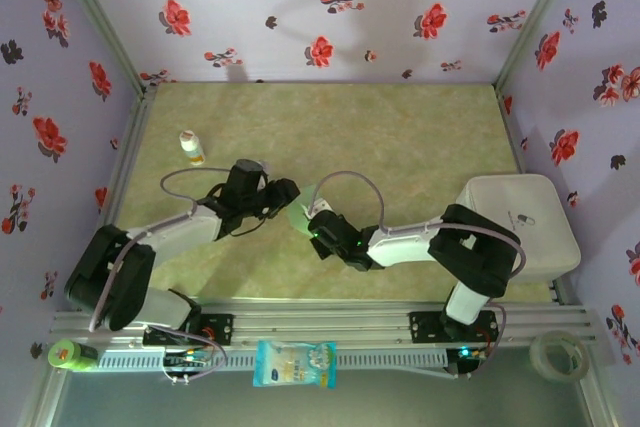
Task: Fold a paper plane with a square sheet of paper (pick it up from the middle)
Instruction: Fourth fold the wing at the center of the table.
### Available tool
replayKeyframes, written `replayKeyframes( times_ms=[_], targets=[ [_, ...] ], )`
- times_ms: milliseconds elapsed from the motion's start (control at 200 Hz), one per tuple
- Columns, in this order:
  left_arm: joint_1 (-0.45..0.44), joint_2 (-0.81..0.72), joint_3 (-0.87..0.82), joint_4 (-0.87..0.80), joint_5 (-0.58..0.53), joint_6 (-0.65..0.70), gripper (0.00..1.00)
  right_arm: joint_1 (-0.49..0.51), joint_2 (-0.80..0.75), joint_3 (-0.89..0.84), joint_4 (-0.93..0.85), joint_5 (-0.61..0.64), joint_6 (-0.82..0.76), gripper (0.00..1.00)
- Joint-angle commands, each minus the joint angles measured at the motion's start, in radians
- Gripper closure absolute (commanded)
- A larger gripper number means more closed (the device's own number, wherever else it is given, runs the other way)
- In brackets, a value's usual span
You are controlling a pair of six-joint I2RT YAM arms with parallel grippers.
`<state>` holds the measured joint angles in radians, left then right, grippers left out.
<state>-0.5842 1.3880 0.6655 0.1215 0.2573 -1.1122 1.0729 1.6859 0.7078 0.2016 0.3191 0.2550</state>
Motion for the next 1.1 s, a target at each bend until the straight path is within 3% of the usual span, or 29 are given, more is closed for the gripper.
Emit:
replayKeyframes(
  times_ms=[0,280,625,1095],
  targets=[
    [0.006,-0.031,-0.008,-0.073,-0.053,0.021,0.51,-0.006,0.021,0.002,0.033,-0.028,0.023,0.96],
    [0.007,-0.039,-0.024,-0.045,-0.053,0.017,0.53,-0.061,0.014,0.005,0.045,-0.207,0.064,0.96],
    [0.008,-0.037,-0.026,-0.02,-0.033,0.032,0.7,-0.168,0.007,-0.01,0.12,-0.489,0.166,0.98],
    [0.009,0.006,-0.05,0.04,-0.008,0.011,0.81,-0.246,0.067,-0.017,0.167,-0.614,0.3,0.98]
  ],
)
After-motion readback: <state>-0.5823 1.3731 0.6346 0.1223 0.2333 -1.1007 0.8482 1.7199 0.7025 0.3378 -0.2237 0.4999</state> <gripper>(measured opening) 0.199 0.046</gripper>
